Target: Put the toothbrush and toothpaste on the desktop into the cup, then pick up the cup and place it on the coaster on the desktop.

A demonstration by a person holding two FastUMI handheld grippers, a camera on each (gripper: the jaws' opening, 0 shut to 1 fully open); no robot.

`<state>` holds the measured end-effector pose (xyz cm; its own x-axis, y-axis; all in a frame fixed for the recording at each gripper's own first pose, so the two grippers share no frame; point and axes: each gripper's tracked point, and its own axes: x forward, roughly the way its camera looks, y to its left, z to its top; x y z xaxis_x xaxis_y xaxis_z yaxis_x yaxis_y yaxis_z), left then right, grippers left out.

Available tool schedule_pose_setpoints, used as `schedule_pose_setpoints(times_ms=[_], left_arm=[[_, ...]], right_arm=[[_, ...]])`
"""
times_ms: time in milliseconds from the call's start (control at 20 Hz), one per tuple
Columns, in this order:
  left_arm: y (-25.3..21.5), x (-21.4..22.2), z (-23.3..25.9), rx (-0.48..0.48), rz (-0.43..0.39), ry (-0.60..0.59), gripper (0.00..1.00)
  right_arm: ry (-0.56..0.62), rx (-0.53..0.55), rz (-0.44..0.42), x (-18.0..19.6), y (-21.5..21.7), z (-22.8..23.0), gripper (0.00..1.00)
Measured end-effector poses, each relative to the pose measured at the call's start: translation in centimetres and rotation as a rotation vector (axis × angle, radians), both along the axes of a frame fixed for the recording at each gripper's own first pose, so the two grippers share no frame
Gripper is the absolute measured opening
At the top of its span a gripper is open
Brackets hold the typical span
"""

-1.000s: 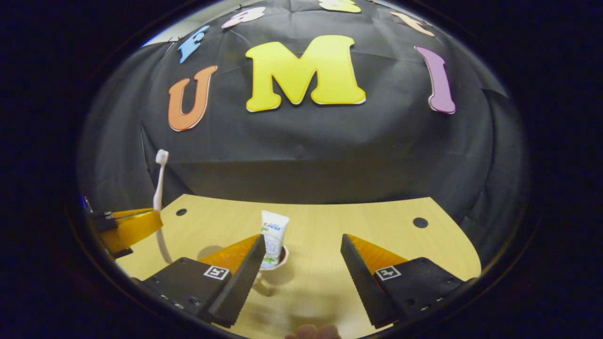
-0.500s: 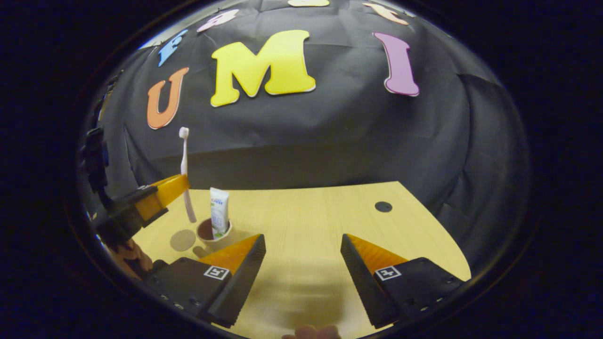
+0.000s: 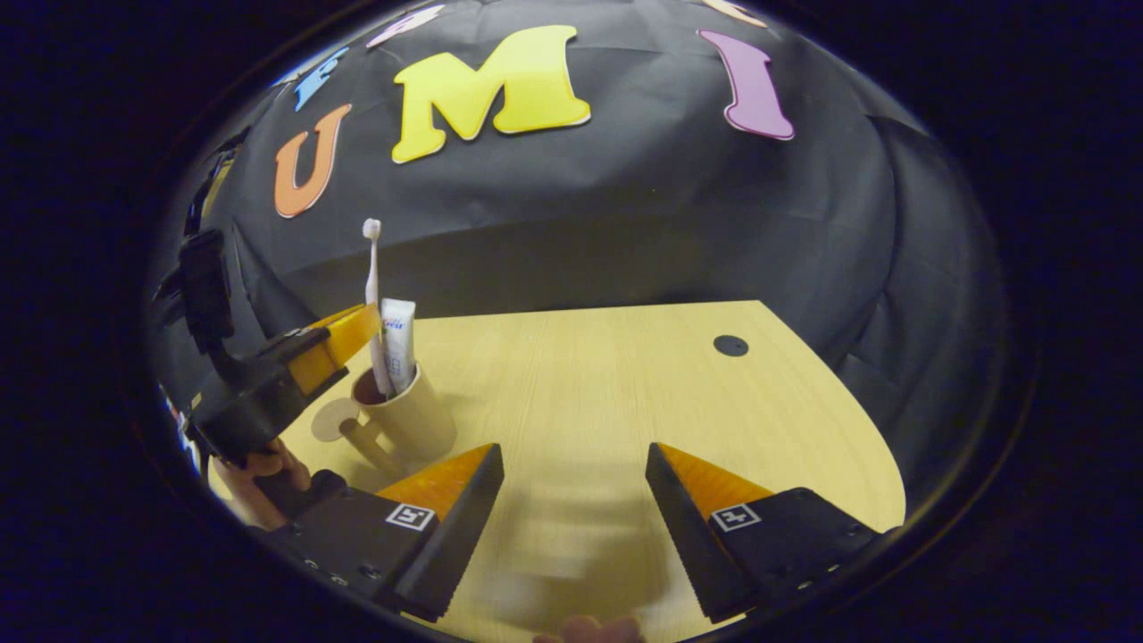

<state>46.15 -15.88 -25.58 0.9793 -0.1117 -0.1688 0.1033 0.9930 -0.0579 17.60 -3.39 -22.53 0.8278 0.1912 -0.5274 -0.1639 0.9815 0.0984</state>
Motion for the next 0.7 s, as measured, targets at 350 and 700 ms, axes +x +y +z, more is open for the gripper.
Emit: schedule_pose_setpoints(times_ms=[350, 700], left_arm=[[-0.3, -1.5, -2.4, -0.052, -0.065, 0.076, 0.54], [3.2, -3.1, 0.9, -0.067, -0.023, 0.026, 0.98]], right_arm=[[0.015, -0.005, 0.047, -0.6, 2.6, -0.5, 0.95], [0.000, -0.020, 0.062, -1.0, 5.2, 0.8, 0.95]])
